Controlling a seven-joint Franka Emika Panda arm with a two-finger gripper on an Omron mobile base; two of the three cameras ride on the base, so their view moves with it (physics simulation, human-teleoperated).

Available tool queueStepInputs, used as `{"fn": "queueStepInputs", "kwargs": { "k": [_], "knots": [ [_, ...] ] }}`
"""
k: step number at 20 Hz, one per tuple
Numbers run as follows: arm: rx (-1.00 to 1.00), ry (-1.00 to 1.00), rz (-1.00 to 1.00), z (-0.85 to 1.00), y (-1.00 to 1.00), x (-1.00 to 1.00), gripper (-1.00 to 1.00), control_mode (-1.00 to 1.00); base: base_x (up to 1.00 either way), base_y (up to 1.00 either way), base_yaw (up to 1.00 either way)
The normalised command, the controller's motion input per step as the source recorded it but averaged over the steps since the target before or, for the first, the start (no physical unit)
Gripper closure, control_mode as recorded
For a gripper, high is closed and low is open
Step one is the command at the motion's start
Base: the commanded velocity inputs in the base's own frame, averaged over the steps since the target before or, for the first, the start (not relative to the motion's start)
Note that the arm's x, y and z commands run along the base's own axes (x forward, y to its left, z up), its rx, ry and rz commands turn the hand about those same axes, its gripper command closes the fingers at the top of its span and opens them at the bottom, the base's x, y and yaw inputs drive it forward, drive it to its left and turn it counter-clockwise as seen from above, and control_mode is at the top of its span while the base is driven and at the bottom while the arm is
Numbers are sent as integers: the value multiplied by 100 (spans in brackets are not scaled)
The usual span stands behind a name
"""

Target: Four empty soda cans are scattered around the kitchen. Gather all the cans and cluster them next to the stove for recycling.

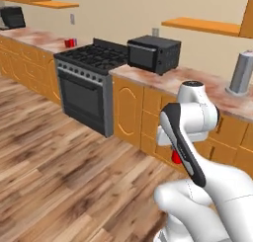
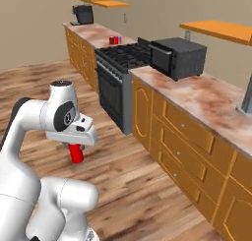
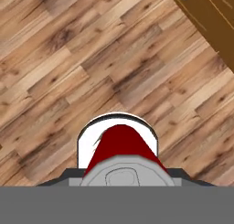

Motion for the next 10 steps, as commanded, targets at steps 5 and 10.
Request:
{"fn": "queueStepInputs", "kwargs": {
  "k": [5,10],
  "knots": [
    [0,0,0,0,0,0,100,100,100,19,44],
    [0,0,0,0,0,0,100,100,100,35,27]
  ]
}}
